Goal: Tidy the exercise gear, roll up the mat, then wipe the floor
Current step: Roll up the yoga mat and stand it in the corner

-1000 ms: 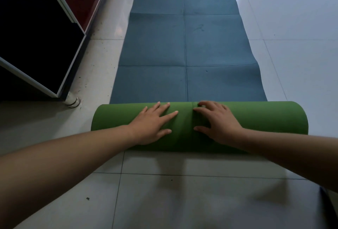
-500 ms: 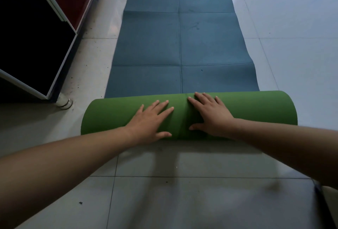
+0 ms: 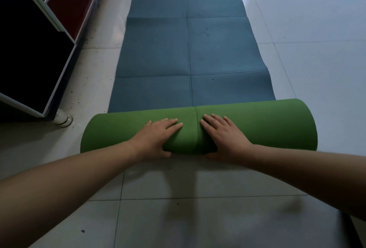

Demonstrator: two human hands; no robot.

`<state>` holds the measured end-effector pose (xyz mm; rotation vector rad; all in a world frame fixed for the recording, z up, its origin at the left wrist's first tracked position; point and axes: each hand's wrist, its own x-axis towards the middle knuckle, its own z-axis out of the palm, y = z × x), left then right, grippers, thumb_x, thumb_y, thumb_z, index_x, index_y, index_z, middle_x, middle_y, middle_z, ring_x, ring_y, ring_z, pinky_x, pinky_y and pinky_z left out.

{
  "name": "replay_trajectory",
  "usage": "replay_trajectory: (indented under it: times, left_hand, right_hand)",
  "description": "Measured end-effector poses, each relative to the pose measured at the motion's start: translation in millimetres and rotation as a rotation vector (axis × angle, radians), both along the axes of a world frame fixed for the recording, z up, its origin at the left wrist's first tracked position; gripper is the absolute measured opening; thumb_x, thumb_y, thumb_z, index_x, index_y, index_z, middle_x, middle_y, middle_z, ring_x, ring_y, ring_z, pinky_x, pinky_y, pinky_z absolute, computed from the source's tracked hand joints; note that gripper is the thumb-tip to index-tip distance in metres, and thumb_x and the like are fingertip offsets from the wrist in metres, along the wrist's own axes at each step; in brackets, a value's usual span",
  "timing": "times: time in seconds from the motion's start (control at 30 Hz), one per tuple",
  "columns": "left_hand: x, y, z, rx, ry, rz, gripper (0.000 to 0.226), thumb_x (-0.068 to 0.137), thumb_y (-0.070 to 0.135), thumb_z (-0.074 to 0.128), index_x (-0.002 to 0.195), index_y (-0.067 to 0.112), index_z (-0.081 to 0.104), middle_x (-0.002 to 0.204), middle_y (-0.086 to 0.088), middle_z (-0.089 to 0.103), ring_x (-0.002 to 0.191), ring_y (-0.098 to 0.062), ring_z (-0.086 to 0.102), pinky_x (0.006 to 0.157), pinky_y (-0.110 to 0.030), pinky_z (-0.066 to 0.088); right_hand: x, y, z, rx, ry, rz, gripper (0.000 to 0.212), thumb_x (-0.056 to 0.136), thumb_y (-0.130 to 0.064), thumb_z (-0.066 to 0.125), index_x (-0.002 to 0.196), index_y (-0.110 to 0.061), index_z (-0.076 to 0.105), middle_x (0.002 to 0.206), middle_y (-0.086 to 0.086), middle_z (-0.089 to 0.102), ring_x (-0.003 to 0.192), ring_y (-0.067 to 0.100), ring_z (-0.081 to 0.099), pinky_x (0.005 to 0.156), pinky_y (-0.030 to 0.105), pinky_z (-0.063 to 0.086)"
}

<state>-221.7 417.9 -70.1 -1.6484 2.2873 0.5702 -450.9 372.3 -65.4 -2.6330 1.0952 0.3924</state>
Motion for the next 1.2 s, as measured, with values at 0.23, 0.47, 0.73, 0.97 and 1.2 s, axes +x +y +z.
replay_trajectory:
  times: [0.23,0.47,0.73,0.97,1.2]
  left_hand:
    - [14.3,-3.9,6.5,-0.161,0.106,0.034,0.088,0.072,0.049,0.071,0.145,0.023,0.03,0.149,0.0,0.035,0.134,-0.021,0.035,0.11,-0.034,0.03]
    - [28.7,5.5,18.0,-0.131,0.115,0.098,0.081,0.07,0.04,0.074,0.141,0.027,0.038,0.139,0.004,0.046,0.124,-0.019,0.046,0.096,-0.029,0.04]
    - [23.2,28.0,28.3,-0.166,0.239,0.096,0.059,0.063,0.036,0.068,0.12,0.023,0.063,0.117,0.0,0.066,0.106,-0.022,0.062,0.084,-0.028,0.045]
    - [13.1,66.7,32.6,0.038,0.253,0.09,0.058,0.07,0.041,0.069,0.126,0.032,0.057,0.124,0.009,0.062,0.113,-0.013,0.056,0.084,-0.016,0.033]
    - [27.9,31.1,41.6,0.082,0.279,0.156,0.07,0.069,0.049,0.075,0.133,0.038,0.047,0.129,0.014,0.055,0.116,-0.008,0.05,0.096,-0.023,0.039]
  right_hand:
    - [2.4,-13.4,8.9,0.002,-0.13,-0.022,0.076,0.076,-0.053,0.066,0.137,-0.017,0.04,0.14,0.001,0.043,0.125,0.022,0.041,0.105,0.032,0.033]
    - [0.8,-9.8,13.5,0.008,-0.185,-0.035,0.058,0.082,-0.048,0.063,0.13,-0.018,0.05,0.132,0.0,0.052,0.117,0.023,0.049,0.094,0.034,0.044]
    - [-12.6,15.5,29.0,0.041,-0.249,-0.088,0.048,0.078,-0.035,0.071,0.12,-0.016,0.062,0.122,0.001,0.062,0.111,0.024,0.057,0.088,0.03,0.044]
    - [-27.1,50.9,38.2,0.144,-0.21,-0.043,0.052,0.075,-0.046,0.071,0.118,-0.019,0.062,0.118,-0.002,0.064,0.107,0.019,0.058,0.086,0.028,0.044]
    - [-13.9,8.7,43.5,0.124,-0.191,-0.039,0.054,0.07,-0.053,0.073,0.114,-0.025,0.061,0.106,-0.002,0.066,0.097,0.018,0.059,0.072,0.025,0.04]
